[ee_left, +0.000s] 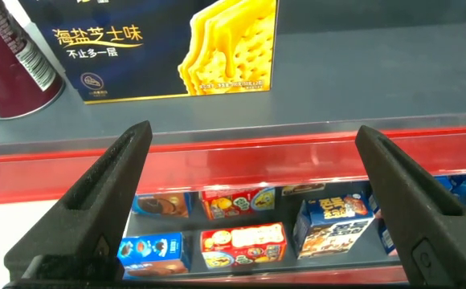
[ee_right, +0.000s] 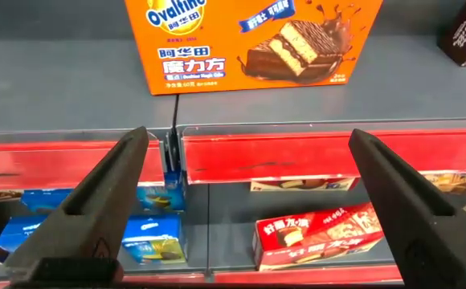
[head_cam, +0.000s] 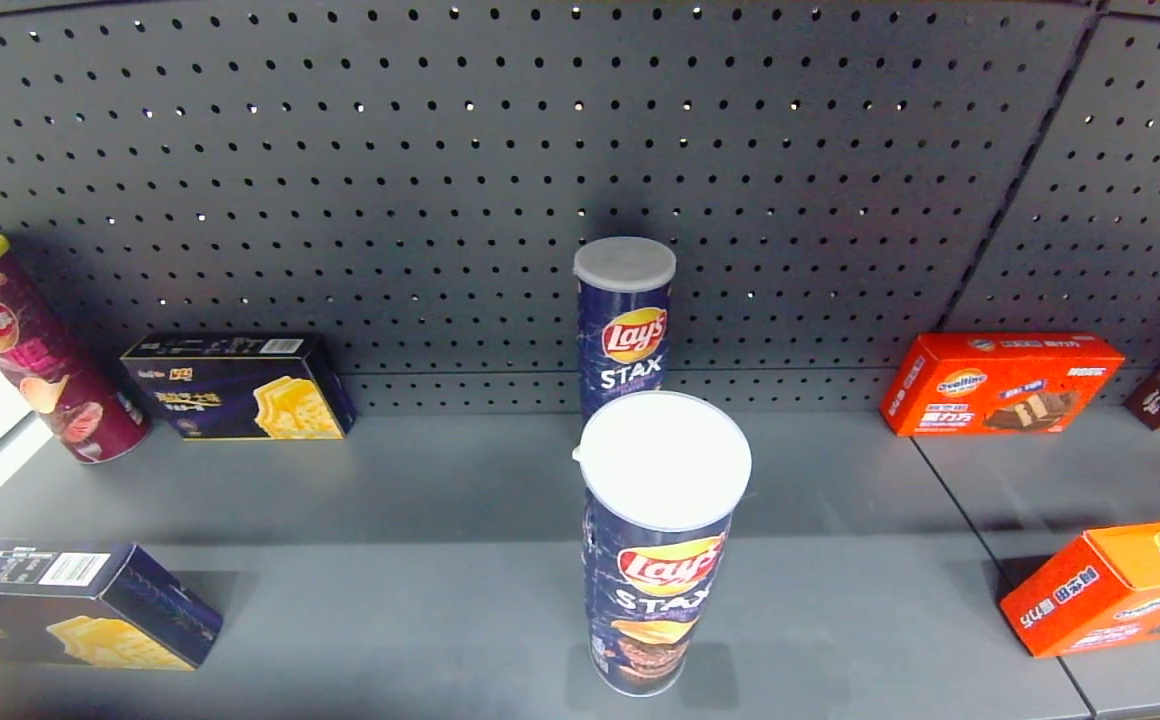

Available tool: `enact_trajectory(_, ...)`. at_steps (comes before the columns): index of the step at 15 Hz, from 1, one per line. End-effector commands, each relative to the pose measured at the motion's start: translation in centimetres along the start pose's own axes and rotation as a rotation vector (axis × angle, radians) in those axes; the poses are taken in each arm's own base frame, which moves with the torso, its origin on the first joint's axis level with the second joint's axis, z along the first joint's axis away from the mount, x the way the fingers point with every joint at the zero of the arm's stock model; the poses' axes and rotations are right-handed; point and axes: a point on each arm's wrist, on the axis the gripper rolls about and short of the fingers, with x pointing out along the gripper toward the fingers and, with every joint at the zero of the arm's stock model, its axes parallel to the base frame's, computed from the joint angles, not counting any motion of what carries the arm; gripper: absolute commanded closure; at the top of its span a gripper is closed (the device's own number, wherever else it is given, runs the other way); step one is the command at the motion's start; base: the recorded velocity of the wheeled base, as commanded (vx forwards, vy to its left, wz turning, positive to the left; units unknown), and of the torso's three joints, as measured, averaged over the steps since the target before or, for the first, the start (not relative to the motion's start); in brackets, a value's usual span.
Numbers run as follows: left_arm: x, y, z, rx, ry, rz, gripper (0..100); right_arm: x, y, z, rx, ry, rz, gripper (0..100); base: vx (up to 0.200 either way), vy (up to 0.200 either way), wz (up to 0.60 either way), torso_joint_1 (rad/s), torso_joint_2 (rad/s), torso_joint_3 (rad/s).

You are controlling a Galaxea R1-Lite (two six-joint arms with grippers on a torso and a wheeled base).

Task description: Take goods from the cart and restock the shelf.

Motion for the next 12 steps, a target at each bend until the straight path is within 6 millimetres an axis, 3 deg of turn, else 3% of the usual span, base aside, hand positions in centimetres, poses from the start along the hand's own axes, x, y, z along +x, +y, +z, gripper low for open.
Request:
enact_trajectory(1,0.01,0.01,0.01,0.002,0.0,0.007,0,0.02,0.0,0.01,0.0,0.002,0.0,0,0.0,0.0,0.0,0.0,0.0,0.0)
enact_trajectory(12,0.01,0.09,0.01,-0.015,0.0,0.04,0,0.02,0.0,0.01,-0.002,0.002,0.0,0,0.0,0.0,0.0,0.0,0.0,0.0)
